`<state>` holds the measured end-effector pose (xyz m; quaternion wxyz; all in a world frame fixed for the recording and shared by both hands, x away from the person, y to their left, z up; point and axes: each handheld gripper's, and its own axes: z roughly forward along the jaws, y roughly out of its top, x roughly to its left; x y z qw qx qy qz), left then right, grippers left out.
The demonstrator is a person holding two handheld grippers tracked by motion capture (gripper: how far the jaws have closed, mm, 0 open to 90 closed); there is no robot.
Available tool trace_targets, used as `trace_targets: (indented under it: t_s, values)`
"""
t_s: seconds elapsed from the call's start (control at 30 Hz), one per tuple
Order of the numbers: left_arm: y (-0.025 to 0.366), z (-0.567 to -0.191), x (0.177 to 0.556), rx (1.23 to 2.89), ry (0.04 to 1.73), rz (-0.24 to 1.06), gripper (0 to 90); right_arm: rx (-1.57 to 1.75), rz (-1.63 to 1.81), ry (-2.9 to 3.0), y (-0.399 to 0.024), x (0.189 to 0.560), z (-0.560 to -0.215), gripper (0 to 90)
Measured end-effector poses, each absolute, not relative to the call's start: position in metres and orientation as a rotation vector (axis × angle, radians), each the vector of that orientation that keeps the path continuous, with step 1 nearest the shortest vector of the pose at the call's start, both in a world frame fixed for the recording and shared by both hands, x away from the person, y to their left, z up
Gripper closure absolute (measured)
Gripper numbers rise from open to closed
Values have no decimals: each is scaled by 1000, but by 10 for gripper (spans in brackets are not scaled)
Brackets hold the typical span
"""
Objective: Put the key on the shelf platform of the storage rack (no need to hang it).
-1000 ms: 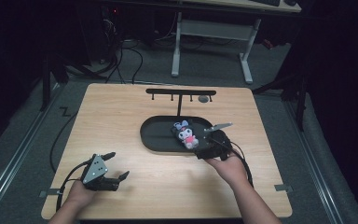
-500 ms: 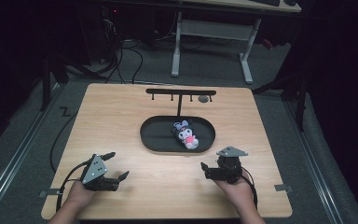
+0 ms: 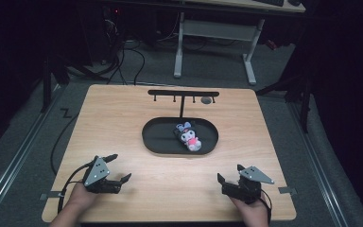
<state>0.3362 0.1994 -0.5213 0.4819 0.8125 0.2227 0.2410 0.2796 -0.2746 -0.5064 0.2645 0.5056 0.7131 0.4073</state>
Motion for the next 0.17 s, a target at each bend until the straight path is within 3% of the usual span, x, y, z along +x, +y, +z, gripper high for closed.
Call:
trace_targets:
  t_s: [0.17]
  values:
    - [199,-521,336,1985,534,585,154,1399,1105,1931,-276,281,-511,139]
